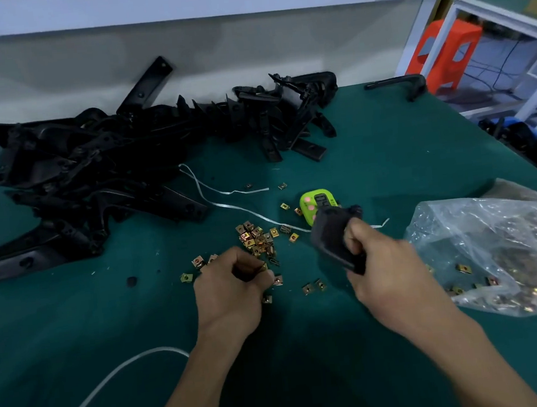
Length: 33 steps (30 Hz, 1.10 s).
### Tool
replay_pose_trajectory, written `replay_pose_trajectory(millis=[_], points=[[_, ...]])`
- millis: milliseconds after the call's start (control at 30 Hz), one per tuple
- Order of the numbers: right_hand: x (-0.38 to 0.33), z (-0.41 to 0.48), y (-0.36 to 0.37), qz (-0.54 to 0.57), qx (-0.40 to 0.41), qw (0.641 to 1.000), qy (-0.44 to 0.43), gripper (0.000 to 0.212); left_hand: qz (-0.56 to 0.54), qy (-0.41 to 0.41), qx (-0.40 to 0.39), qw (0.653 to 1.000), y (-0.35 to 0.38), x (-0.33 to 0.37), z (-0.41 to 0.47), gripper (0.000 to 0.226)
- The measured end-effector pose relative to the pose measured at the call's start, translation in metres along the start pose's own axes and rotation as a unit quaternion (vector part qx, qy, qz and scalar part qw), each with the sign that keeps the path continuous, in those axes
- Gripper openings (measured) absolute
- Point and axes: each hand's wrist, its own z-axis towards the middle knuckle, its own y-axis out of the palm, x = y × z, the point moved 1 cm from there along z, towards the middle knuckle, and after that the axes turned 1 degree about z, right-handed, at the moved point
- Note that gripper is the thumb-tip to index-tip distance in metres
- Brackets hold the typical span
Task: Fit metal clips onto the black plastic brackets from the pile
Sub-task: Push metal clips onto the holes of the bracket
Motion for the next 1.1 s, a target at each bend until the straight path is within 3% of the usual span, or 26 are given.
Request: replay_pose_trajectory(millis=[100,167,233,400,667,833,1000,1100], points=[[-0.008,-0.011,0.014,-0.140,-0.004,0.990,-0.026,0.049,0.006,0.018,0.007,1.000,0.003,0.001,-0.002,0.026],[-0.013,-0.017,0.023,-0.158,0.007,0.987,-0.035,0.044,0.007,0.029,0.000,1.000,0.004,0.002,-0.003,0.026],[-0.016,-0.017,0.029,-0.111,0.026,0.993,-0.031,0.033,-0.007,0.018,-0.028,0.999,0.006,0.000,-0.003,0.025],[-0.032,-0.005,0.039,0.171,-0.024,0.984,0.043,0.018,-0.005,0.012,-0.116,0.993,0.009,0.001,-0.005,0.023],[-0.036,0.011,0.032,0.200,-0.076,0.974,0.074,0.022,0.002,0.072,-0.116,0.991,0.001,0.013,-0.016,0.041],[-0.035,0.014,0.025,0.311,-0.135,0.937,0.088,0.026,-0.006,0.085,-0.116,0.990,-0.007,0.016,-0.016,0.036],[-0.033,0.014,0.023,0.216,-0.142,0.964,0.068,0.009,-0.008,0.058,-0.109,0.992,-0.004,0.012,-0.017,0.028],[-0.036,0.011,0.028,0.152,-0.092,0.982,0.055,0.004,0.001,0.045,-0.105,0.994,-0.004,0.012,-0.016,0.041]])
